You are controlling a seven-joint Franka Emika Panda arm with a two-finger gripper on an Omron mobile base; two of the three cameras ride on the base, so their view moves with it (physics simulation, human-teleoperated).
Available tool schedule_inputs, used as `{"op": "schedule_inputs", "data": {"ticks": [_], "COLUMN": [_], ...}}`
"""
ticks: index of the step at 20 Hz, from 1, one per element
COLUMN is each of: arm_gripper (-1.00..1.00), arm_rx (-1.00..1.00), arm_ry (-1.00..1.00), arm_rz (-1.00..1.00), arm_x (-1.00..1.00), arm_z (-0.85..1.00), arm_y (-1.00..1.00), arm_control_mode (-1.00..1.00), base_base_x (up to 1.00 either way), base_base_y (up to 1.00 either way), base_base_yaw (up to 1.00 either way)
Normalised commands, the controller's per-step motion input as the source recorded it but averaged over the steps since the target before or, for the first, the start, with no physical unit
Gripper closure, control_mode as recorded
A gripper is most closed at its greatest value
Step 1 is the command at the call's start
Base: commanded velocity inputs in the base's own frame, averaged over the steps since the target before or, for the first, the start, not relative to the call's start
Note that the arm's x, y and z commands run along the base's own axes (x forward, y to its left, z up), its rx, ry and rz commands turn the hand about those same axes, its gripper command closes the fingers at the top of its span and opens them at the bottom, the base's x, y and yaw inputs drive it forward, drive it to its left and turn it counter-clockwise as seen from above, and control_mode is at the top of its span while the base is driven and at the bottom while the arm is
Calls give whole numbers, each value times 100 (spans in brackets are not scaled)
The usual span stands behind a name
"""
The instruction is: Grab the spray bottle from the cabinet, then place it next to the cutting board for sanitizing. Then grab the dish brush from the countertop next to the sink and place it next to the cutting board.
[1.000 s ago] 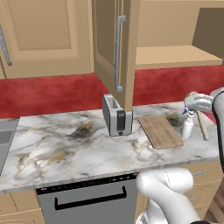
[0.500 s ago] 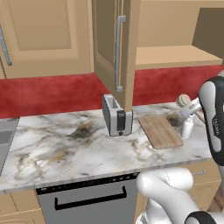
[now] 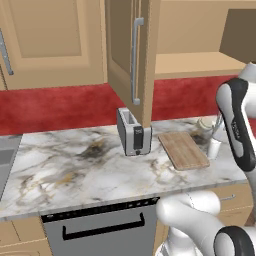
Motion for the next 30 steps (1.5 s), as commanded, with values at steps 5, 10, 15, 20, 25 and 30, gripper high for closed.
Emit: {"op": "schedule_inputs", "data": {"ticks": [5, 10, 15, 20, 25, 30], "arm_gripper": [100, 100, 100, 100, 100, 100], "arm_rx": [-19, -20, -3, 1, 1, 0], "arm_ry": [8, 7, 0, 0, 2, 1], "arm_rz": [34, 19, 4, 2, 3, 5], "arm_x": [0, -1, 5, 13, 29, 37], "arm_z": [-23, -32, -38, -48, -51, -41], "arm_y": [1, 1, 3, 0, 0, -7], "arm_control_mode": [-100, -100, -100, -100, -100, -100], "base_base_x": [0, 0, 0, 0, 0, 0], "base_base_y": [0, 0, 0, 0, 0, 0], "base_base_yaw": [0, 0, 0, 0, 0, 0]}}
